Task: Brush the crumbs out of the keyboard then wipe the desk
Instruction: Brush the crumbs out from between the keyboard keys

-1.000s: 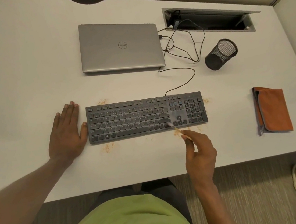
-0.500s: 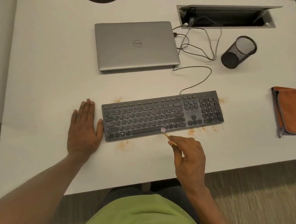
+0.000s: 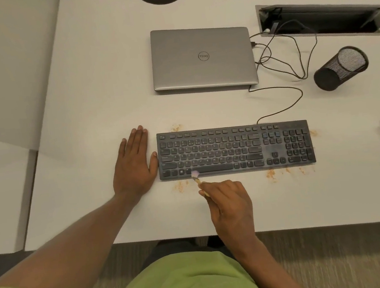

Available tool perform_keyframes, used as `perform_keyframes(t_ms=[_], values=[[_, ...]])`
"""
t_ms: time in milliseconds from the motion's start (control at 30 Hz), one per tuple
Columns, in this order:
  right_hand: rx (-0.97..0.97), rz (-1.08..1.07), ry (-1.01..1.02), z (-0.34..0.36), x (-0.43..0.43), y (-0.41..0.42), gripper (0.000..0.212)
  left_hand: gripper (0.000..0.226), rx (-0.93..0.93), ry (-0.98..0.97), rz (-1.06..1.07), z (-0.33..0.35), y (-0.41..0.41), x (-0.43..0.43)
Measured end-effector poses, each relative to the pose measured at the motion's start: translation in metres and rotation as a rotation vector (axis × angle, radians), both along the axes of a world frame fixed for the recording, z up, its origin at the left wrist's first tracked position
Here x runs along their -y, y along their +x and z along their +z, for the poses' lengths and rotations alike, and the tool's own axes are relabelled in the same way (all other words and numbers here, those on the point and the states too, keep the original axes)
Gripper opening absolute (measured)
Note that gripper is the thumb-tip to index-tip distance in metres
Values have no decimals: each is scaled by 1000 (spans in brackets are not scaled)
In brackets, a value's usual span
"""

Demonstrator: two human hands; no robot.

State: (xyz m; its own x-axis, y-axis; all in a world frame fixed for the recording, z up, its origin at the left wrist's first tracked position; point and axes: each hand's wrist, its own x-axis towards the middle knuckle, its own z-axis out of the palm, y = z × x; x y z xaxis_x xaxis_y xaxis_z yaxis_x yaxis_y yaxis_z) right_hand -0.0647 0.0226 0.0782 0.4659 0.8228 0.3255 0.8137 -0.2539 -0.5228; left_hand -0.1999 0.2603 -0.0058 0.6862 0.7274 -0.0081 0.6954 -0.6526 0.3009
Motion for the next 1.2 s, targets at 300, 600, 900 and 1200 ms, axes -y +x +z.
perform_keyframes(t_ms=[300,600,900,1200], values=[[-165,211,2,1,-28,-18,14,70,3,-9,4,1,1,1],[-292,129,-74,11,-65,7,9,69,14,-7,6,1,1,1],[-303,125,-72,13,-115,31,9,67,-12,1,-2,-2,1,0],[-330,32,6,13,-147,45,12,65,-20,2,6,-2,1,0]])
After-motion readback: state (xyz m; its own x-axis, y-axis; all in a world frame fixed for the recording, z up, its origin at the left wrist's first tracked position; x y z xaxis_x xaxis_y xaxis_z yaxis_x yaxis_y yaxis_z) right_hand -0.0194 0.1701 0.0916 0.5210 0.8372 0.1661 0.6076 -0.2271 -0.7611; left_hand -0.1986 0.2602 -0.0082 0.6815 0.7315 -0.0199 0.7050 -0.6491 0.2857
